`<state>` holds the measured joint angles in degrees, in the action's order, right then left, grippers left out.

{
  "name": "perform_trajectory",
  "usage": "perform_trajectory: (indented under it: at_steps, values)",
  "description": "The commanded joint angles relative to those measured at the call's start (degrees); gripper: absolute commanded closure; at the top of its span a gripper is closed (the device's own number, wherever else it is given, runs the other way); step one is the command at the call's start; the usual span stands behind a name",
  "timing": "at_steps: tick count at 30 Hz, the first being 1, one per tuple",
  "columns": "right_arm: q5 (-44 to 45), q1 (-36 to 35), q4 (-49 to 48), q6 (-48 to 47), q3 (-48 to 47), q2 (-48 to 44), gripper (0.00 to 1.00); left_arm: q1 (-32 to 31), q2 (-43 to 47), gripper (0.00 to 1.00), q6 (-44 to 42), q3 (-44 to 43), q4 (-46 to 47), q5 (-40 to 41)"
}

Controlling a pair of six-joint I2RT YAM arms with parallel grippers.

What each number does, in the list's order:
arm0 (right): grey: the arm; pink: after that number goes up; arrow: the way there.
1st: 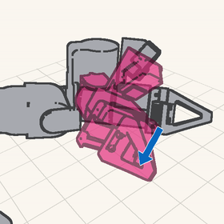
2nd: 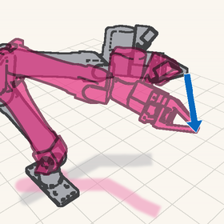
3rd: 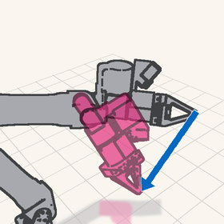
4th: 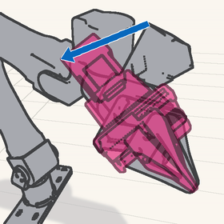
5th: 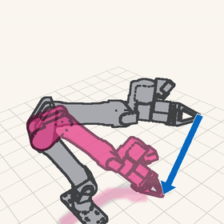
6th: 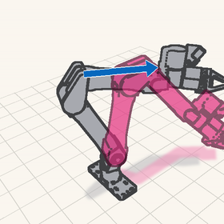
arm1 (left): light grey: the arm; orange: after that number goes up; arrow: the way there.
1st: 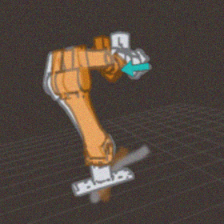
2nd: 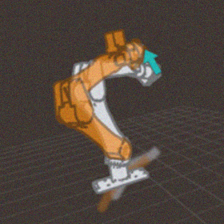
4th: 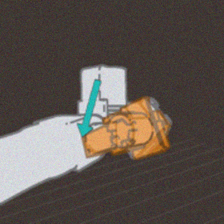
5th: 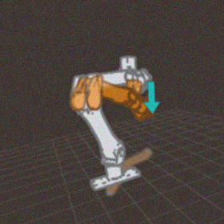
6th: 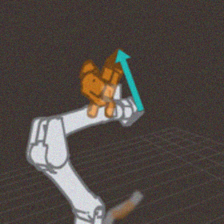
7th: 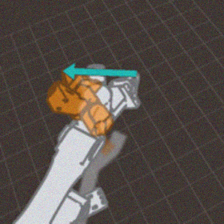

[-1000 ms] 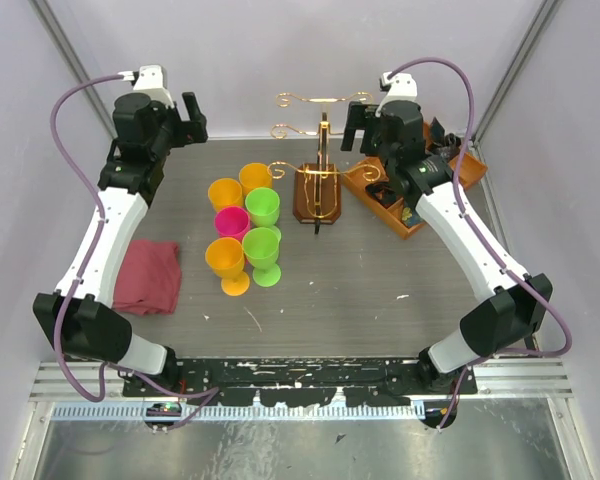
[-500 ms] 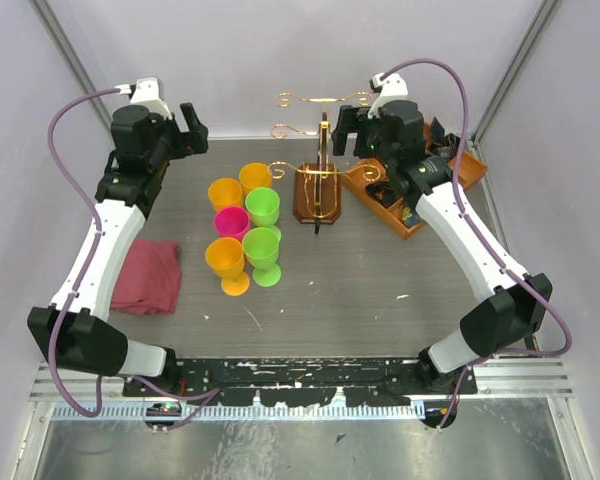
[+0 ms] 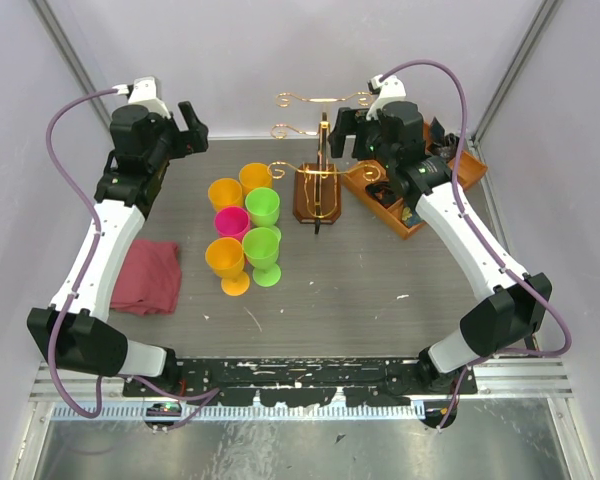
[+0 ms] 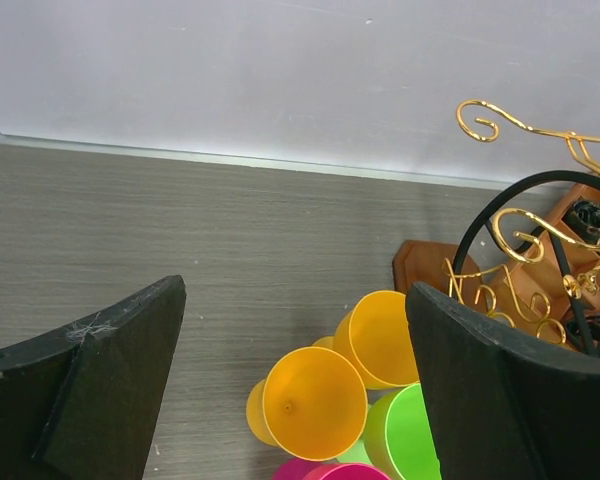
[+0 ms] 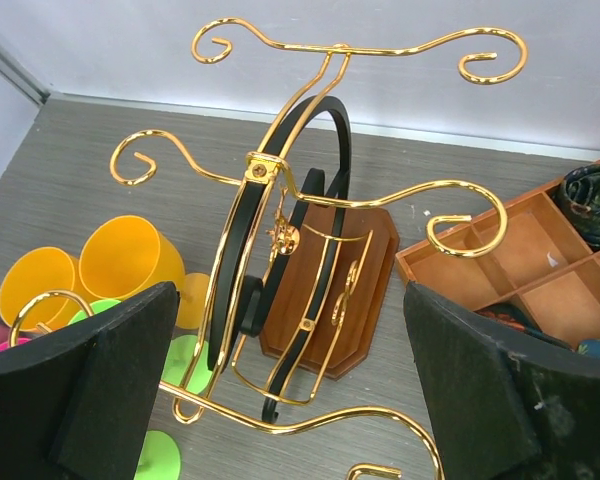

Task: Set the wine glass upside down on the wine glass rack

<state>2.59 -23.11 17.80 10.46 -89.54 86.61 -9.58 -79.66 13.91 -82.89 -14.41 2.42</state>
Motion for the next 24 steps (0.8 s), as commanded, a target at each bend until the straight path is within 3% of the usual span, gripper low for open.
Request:
perform_trajectory:
  at_steps: [1,24]
  values:
    - [-0.9,0.2,-3.0,2.5,-0.7,-2.3,0.00,0.0,-0.4,0.02,2.8,-3.1,1.2,-0.2]
    - [1.5,0.2,-0.2,2.3,-2.3,-2.3,0.00,0.0,2.9,0.02,6.1,0.5,4.3,-3.8]
